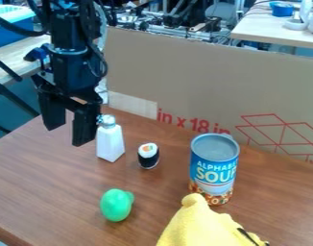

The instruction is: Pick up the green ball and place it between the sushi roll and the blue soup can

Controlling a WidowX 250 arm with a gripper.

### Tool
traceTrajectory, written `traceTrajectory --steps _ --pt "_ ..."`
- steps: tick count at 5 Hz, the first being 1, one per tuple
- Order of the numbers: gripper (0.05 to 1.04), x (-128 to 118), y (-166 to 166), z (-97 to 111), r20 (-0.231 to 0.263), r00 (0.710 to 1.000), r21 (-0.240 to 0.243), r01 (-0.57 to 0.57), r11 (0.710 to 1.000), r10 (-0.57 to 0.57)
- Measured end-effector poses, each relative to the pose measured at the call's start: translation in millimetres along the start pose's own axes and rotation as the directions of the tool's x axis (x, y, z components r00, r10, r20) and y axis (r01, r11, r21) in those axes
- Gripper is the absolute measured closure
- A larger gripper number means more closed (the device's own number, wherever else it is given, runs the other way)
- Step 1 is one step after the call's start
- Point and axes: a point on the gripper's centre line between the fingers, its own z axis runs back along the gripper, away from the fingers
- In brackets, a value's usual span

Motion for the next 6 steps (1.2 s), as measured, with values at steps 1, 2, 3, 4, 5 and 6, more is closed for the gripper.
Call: traceTrajectory --steps 1,2,3,4,5,6 --pt "0.082 -0.8 -2.5 -7.9 -0.028 1.0 -0.013 0.008 1.0 -0.008" --pt "0.082 6.0 -17.0 -8.0 -0.01 0.99 -0.034 0.139 0.99 -0.139" --pt "0.082 14.6 -34.9 -6.1 0.016 0.967 -0.025 0.254 0.967 -0.254" --pt "0.082 15.8 -50.9 -22.6 0.016 0.946 -0.06 0.324 0.944 -0.324" --pt "0.082 20.5 -59.6 -45.0 0.007 0.933 -0.094 0.359 0.928 -0.36" --pt "0.082 24.4 -65.8 -78.7 -0.109 0.919 -0.103 0.369 0.924 -0.379"
